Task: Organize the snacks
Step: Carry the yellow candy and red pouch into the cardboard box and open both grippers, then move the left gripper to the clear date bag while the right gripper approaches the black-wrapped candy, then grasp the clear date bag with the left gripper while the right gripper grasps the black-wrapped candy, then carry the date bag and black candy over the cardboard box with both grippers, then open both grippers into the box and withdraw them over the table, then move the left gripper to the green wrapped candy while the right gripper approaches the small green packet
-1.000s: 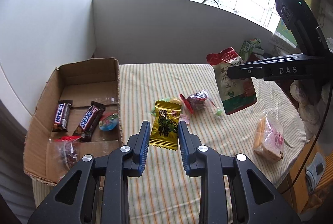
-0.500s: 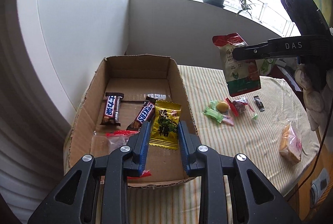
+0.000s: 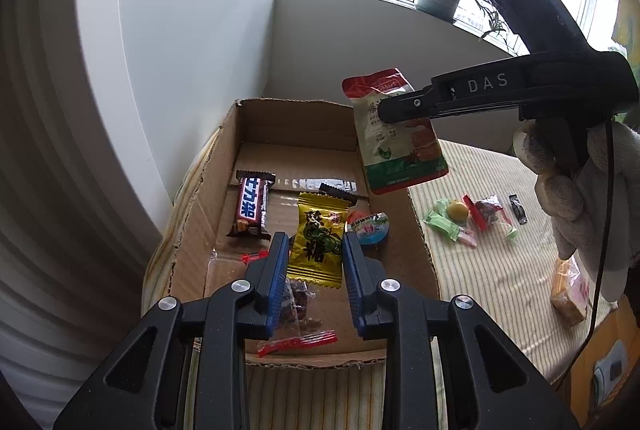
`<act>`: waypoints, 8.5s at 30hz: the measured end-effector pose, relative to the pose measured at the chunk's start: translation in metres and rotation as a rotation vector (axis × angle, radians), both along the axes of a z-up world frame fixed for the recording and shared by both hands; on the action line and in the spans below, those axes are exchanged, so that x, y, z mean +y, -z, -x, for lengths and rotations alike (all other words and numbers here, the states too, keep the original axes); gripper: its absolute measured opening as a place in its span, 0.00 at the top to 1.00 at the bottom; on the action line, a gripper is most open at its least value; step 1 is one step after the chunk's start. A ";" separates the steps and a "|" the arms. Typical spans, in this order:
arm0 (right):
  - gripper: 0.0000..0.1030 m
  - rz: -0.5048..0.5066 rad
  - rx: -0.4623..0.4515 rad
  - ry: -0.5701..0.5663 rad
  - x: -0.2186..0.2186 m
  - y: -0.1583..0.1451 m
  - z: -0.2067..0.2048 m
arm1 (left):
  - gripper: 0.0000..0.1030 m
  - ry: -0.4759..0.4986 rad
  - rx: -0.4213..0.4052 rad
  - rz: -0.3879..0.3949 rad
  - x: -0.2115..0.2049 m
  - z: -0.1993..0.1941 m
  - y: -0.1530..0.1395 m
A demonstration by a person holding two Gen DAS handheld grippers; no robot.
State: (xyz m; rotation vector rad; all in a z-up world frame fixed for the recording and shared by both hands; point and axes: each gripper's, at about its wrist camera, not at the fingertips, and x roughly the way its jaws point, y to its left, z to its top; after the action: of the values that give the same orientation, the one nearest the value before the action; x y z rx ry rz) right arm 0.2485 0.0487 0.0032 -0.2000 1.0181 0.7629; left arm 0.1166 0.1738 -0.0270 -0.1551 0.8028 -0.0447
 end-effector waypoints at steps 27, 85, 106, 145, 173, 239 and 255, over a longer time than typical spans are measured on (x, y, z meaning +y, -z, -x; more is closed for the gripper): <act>0.33 0.026 -0.095 0.047 -0.051 -0.034 0.012 | 0.50 0.007 -0.030 0.024 -0.018 0.004 -0.009; 0.33 0.093 0.179 0.279 -0.285 0.078 -0.039 | 0.50 0.458 0.146 -0.212 -0.245 -0.120 0.036; 0.49 0.156 0.184 0.283 -0.255 0.099 -0.058 | 0.50 0.533 0.199 -0.246 -0.255 -0.133 0.064; 0.74 0.121 0.010 0.210 -0.218 0.011 0.012 | 0.75 0.394 0.036 -0.067 -0.177 -0.062 -0.023; 0.74 0.049 0.024 -0.068 -0.023 -0.006 0.059 | 0.75 0.052 0.034 -0.040 -0.004 -0.003 -0.020; 0.37 0.115 0.153 0.212 -0.204 0.048 0.026 | 0.48 0.268 0.100 -0.002 -0.161 -0.029 0.007; 0.61 0.086 0.272 0.202 -0.218 0.092 0.009 | 0.51 0.153 0.232 0.063 -0.167 -0.077 0.057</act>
State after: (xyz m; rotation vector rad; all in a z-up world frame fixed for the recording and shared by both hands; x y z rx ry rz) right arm 0.2395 -0.1691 -0.0893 -0.0656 1.3092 0.5723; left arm 0.1940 0.0065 -0.0839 -0.1598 1.0449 -0.1995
